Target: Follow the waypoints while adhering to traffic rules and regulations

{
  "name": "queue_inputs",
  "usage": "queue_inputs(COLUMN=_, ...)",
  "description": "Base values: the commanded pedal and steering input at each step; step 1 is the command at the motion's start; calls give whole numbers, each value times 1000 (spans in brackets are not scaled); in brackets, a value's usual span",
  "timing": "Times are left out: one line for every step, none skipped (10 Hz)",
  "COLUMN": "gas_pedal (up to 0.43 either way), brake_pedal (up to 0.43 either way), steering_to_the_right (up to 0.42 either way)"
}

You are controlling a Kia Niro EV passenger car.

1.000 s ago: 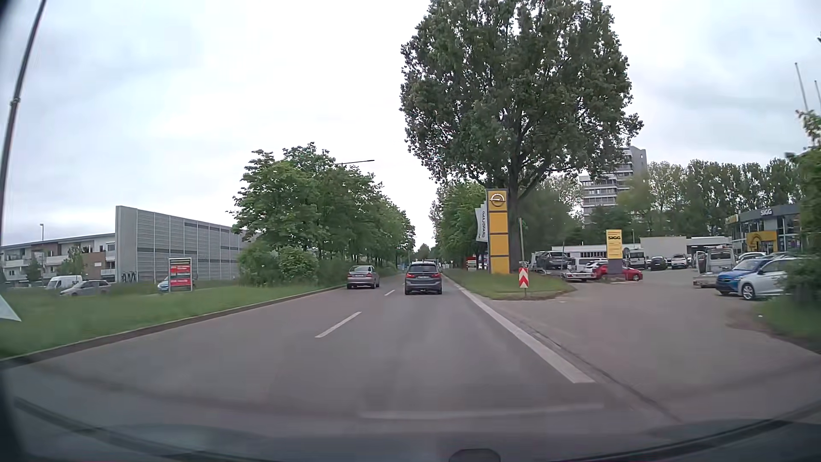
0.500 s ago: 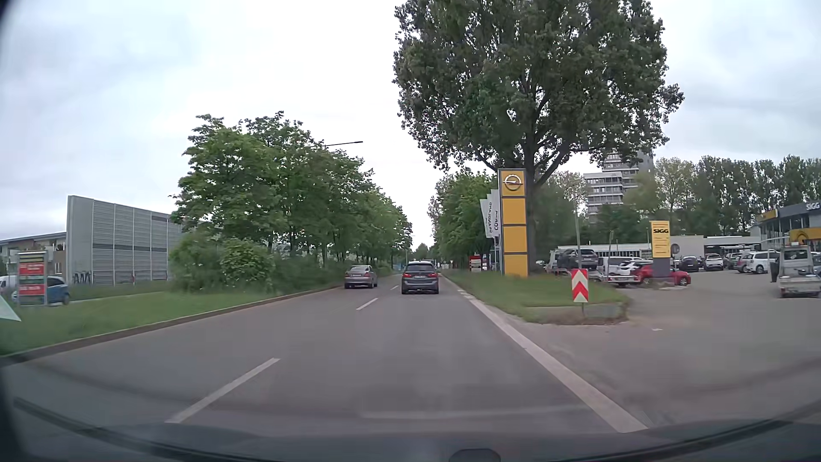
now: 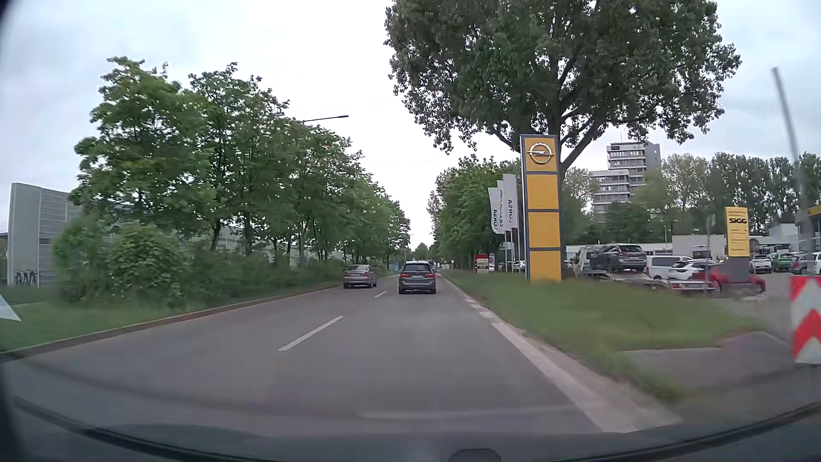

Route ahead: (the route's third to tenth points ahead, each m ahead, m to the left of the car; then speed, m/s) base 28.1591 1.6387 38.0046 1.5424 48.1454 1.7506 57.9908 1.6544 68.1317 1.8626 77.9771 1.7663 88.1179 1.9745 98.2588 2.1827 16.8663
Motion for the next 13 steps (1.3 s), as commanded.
queue_inputs(gas_pedal=169, brake_pedal=0, steering_to_the_right=-4)
queue_inputs(gas_pedal=169, brake_pedal=0, steering_to_the_right=-4)
queue_inputs(gas_pedal=169, brake_pedal=0, steering_to_the_right=-4)
queue_inputs(gas_pedal=169, brake_pedal=0, steering_to_the_right=-4)
queue_inputs(gas_pedal=169, brake_pedal=0, steering_to_the_right=-4)
queue_inputs(gas_pedal=169, brake_pedal=0, steering_to_the_right=-4)
queue_inputs(gas_pedal=169, brake_pedal=0, steering_to_the_right=-4)
queue_inputs(gas_pedal=169, brake_pedal=0, steering_to_the_right=-3)
queue_inputs(gas_pedal=169, brake_pedal=0, steering_to_the_right=-4)
queue_inputs(gas_pedal=169, brake_pedal=0, steering_to_the_right=-3)
queue_inputs(gas_pedal=169, brake_pedal=0, steering_to_the_right=-3)
queue_inputs(gas_pedal=169, brake_pedal=0, steering_to_the_right=-3)
queue_inputs(gas_pedal=177, brake_pedal=0, steering_to_the_right=-3)
